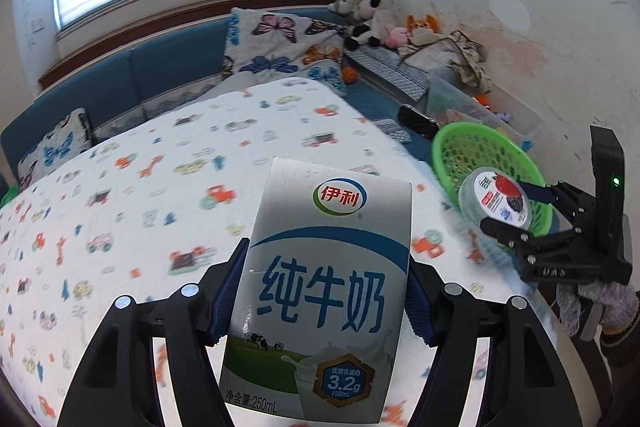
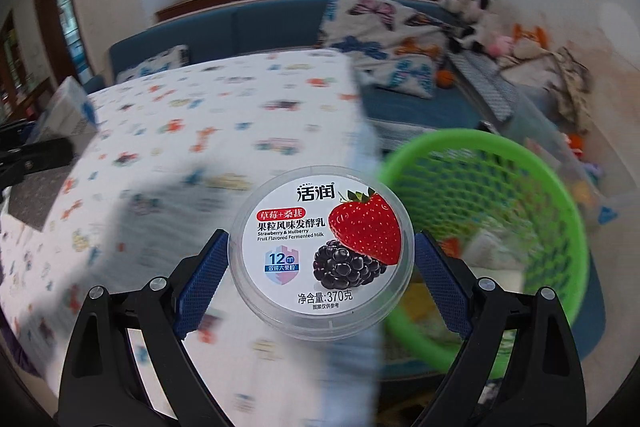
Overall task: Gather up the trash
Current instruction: 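Carry the yogurt cup to the basket and release it with the right tool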
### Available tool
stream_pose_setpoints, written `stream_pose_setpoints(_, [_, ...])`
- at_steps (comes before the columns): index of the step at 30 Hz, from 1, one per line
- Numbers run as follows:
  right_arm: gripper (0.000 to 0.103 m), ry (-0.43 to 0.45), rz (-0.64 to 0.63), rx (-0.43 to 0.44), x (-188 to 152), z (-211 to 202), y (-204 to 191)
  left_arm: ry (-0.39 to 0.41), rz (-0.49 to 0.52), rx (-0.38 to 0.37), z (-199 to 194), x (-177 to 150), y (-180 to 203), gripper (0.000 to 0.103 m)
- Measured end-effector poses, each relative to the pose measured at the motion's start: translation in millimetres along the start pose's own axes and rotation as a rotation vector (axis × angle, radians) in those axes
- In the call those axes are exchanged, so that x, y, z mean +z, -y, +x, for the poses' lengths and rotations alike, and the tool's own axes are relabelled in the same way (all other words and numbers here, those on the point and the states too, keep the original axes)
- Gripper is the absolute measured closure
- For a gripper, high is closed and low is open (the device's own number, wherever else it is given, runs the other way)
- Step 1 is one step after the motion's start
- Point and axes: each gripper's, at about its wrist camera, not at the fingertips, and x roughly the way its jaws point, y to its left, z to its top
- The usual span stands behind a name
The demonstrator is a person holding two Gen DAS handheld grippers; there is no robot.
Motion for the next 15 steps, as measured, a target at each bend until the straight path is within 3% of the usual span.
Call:
stream_pose_setpoints(7, [0.012, -0.039, 0.077, -0.102, -10, 7, 65, -0.006, 0.055, -0.023, 16, 19, 32, 0.037])
stream_pose_setpoints(15, [0.011, -0.065, 0.146, -0.136, -20, 16, 108, -0.023, 0.108, -0.049, 36, 36, 67, 0.037])
